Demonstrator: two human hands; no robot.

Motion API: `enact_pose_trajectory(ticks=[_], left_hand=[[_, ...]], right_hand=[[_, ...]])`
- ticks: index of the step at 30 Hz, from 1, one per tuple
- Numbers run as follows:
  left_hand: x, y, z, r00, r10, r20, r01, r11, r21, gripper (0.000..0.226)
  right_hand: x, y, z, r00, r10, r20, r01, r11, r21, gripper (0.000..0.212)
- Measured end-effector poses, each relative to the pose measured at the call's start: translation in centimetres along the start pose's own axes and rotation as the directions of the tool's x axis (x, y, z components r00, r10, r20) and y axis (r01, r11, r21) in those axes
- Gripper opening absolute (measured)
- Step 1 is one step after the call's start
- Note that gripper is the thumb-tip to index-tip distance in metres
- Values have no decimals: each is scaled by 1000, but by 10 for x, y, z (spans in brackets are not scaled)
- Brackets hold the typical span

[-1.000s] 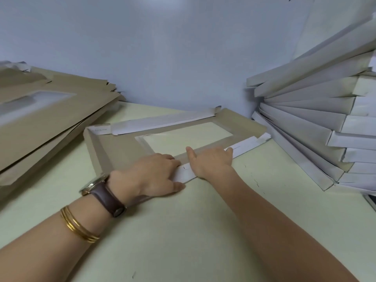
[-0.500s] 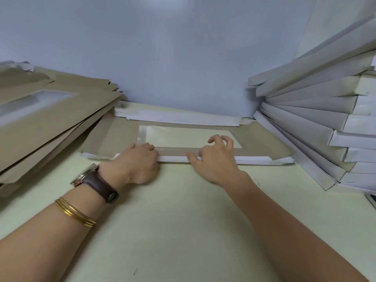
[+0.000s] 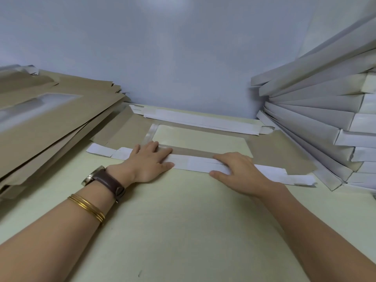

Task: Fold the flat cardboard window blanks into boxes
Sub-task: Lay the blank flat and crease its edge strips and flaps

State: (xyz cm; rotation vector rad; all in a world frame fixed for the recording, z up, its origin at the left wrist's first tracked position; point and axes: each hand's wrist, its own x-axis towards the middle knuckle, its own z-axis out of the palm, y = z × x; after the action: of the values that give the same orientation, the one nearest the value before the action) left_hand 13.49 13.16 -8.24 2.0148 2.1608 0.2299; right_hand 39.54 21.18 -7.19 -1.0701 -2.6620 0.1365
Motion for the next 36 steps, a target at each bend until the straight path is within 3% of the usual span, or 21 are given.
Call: enact_pose_trajectory(ticks=[3,8,16,24,31,36], left_hand=[[4,-1,3,999,-23,-38,22,1000,-17,54],[6,0,7,995,-43,-92,43,999,-8,55],[2,6,6,979,-17,-201,18,1000,4,45],[-4,10,-2,948,14,-319,-8,1000,21,41],[-11,16,-5,859,92,-504,-64,995,72,33],[-15,21,-8,848,74,-525,-18,994,110,29]], right_hand=[[-3,16,-4,993,114,22,-114,993,-1,37],[-3,31,-11,980,187,60,-188,982,8,33],[-7,31,-6,956,260,-139,-252,965,75,39],[-12,33,-11,942,270,-201,-274,962,9,27],[-13,32,-16,934,254,-249,-278,958,-64,16],[-15,27,-20,934,264,-240,-276,961,-20,12]])
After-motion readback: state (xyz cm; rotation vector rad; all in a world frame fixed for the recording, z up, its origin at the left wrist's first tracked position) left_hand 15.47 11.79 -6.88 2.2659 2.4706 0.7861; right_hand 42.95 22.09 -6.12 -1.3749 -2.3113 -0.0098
